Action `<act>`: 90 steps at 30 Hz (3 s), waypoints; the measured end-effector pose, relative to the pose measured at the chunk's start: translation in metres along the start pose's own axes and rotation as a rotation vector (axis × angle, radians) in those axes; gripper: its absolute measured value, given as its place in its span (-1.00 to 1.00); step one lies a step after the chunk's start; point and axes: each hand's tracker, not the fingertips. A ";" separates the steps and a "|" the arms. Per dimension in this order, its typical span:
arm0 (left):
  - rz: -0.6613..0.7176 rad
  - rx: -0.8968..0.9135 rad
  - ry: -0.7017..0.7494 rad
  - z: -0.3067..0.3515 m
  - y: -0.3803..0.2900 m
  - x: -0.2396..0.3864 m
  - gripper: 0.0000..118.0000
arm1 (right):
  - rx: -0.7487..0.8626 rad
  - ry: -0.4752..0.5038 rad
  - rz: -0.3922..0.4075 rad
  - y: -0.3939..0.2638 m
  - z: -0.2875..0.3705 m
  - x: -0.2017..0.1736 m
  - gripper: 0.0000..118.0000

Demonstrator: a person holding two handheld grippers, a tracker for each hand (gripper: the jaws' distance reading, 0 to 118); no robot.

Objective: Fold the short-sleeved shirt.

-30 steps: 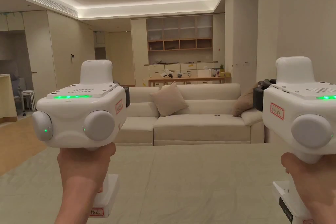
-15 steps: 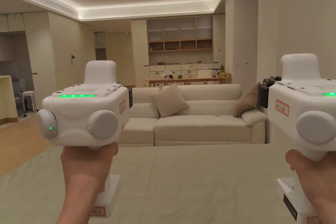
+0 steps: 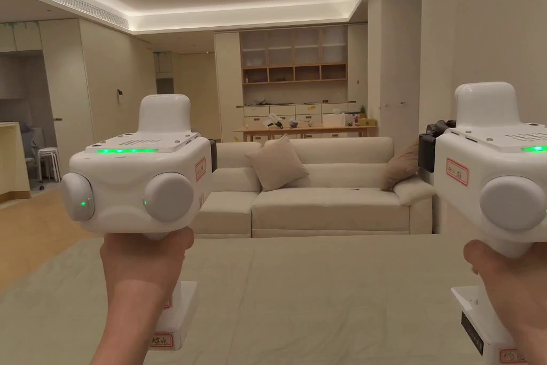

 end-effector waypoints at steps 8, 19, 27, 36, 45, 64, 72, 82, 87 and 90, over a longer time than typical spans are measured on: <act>-0.007 -0.015 0.003 -0.002 -0.004 0.001 -1.00 | -0.001 -0.008 0.005 0.000 0.000 0.000 -1.00; -0.022 -0.039 0.030 -0.007 -0.004 -0.001 -0.60 | -0.021 -0.003 -0.004 -0.005 -0.005 0.002 0.01; 0.072 0.006 0.026 -0.006 -0.001 -0.016 0.99 | 0.013 -0.034 0.003 -0.007 -0.003 0.001 1.00; 0.028 0.053 0.037 -0.005 0.004 -0.015 0.99 | 0.037 -0.080 0.042 0.001 -0.002 -0.004 1.00; -0.007 0.015 0.026 -0.004 0.002 -0.008 0.99 | 0.027 -0.094 0.015 0.001 -0.004 0.001 1.00; -0.011 0.008 0.047 -0.001 0.005 -0.010 0.99 | 0.029 -0.086 0.014 0.006 -0.002 -0.003 1.00; -0.015 0.005 0.048 -0.002 0.005 -0.013 0.99 | 0.030 -0.089 0.012 0.008 -0.001 -0.004 1.00; -0.023 -0.003 0.048 -0.002 0.004 -0.012 0.99 | 0.030 -0.086 0.008 0.008 0.000 -0.004 1.00; -0.021 -0.004 0.053 -0.002 0.005 -0.012 0.99 | 0.024 -0.086 0.008 0.008 -0.001 -0.004 1.00; -0.020 -0.004 0.051 -0.002 0.005 -0.013 0.99 | 0.026 -0.085 0.006 0.008 -0.001 -0.005 1.00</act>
